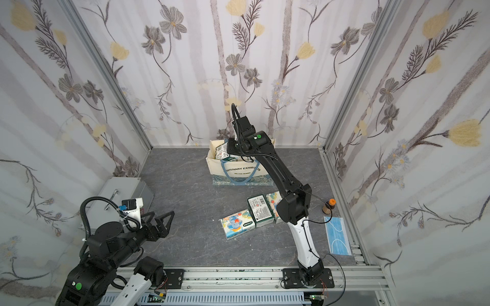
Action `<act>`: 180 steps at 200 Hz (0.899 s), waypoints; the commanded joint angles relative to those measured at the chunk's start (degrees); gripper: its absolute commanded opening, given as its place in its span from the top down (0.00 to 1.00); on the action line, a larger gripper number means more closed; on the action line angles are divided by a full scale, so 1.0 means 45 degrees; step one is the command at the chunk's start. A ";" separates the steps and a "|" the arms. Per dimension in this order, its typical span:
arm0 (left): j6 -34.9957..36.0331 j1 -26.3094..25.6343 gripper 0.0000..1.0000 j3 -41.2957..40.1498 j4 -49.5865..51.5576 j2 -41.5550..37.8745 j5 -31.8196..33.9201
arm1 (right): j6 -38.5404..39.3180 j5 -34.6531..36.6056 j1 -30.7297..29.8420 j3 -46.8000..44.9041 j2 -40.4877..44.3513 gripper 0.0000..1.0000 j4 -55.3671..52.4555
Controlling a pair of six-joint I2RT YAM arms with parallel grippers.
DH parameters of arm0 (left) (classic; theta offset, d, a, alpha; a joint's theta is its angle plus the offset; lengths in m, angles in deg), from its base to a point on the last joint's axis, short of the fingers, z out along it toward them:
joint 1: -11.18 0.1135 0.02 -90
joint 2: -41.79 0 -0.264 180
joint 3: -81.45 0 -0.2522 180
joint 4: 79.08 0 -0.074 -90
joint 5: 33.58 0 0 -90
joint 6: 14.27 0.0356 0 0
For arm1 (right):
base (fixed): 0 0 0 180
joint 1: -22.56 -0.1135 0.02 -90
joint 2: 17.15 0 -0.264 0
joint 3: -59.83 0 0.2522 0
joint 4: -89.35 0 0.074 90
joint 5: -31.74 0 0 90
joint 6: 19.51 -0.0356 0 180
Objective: Put tissues into the canvas bag
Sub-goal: Place the pack of facial tissues in the canvas bag.
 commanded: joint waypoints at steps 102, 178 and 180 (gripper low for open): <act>0.0073 0.0008 0.00 -0.0001 -0.0350 -0.0018 -0.0025 | -0.1657 -0.2495 0.0051 0.0250 -0.0888 0.29 0.1444; 0.0075 0.0002 0.00 0.0012 -0.0340 -0.0023 -0.0016 | -0.2334 -0.4008 -0.0184 0.0247 -0.0924 0.27 0.3741; 0.0086 0.0008 0.00 0.0006 -0.0344 -0.0014 -0.0016 | -0.2334 -0.4032 -0.0188 0.0242 -0.0916 0.27 0.3792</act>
